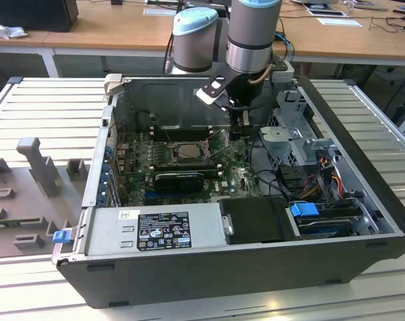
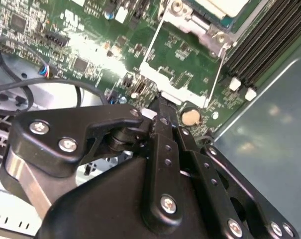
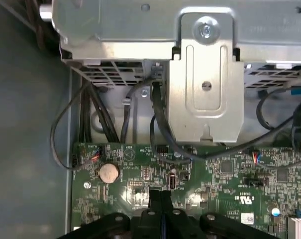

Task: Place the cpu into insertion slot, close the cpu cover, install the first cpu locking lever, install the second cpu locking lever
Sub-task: 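Close the cpu cover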

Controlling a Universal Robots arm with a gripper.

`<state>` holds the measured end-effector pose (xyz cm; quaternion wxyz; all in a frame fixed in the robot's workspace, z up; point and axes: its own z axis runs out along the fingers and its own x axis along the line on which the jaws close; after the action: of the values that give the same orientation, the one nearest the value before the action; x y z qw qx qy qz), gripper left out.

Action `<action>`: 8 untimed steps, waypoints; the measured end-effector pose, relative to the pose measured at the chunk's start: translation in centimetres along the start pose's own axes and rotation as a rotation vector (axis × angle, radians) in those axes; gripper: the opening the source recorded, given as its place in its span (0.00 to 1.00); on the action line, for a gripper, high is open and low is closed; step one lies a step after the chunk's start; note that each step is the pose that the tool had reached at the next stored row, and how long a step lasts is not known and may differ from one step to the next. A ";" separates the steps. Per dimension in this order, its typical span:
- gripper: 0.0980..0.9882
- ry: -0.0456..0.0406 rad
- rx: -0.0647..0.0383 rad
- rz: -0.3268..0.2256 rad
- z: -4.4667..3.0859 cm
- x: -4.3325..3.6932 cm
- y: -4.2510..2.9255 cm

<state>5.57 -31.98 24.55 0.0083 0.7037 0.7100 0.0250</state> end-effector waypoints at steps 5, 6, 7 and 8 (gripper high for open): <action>0.01 0.0016 0.000 0.000 -0.02 0.01 -0.60; 0.01 0.0016 0.000 0.000 -0.02 0.02 -0.69; 0.01 0.0017 0.000 0.000 -0.03 0.01 -0.78; 0.01 0.0017 0.000 0.000 -0.03 0.01 -0.88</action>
<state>4.68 -31.97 24.54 0.0077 0.7037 0.7100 0.0256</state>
